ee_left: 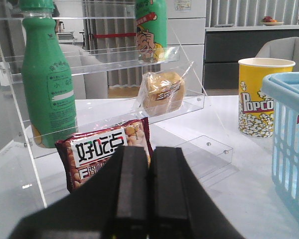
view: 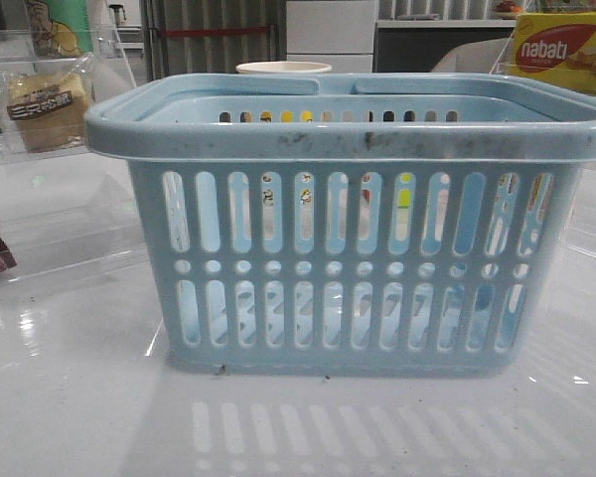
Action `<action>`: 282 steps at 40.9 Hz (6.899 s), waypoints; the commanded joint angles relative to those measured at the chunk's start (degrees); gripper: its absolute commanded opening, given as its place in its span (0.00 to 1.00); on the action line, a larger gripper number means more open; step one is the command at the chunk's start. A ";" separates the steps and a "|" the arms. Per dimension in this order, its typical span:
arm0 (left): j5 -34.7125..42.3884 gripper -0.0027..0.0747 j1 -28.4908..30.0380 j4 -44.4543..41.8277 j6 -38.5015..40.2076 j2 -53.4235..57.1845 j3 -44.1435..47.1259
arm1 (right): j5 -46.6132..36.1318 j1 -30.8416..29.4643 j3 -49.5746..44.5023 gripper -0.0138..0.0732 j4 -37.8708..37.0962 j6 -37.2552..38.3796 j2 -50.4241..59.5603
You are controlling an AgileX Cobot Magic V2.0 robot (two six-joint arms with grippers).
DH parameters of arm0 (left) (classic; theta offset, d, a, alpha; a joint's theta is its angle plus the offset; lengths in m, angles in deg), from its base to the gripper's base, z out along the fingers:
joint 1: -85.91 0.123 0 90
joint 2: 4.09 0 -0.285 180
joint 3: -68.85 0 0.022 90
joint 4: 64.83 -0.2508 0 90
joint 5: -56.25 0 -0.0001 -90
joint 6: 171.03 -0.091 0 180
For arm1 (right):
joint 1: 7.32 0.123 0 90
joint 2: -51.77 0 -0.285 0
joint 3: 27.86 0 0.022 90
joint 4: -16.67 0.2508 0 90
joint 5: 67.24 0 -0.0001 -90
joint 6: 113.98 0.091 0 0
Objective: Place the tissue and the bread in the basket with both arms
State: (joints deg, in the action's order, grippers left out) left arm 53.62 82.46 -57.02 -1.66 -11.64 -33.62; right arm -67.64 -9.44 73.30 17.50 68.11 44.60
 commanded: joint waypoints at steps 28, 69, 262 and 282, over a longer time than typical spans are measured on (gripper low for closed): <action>4.86 0.15 -0.01 0.49 0.50 0.98 0.38 | -5.35 0.10 0.29 0.19 0.26 -0.23 1.12; -0.38 0.15 -0.11 -2.23 0.40 -5.44 -22.81 | 4.86 0.10 25.93 0.19 0.31 -0.23 -6.50; -28.37 0.53 -0.11 -1.00 0.40 -32.49 -38.44 | 46.29 18.66 85.64 0.40 7.03 -4.93 -79.80; -28.37 0.53 -0.11 -1.00 0.40 -32.49 -38.44 | 44.83 29.73 83.71 0.63 7.37 -4.93 -90.34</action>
State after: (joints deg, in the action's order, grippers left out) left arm 20.72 82.46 -58.87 -1.66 -43.60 -70.27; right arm -19.03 20.34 155.49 24.55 63.98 -46.62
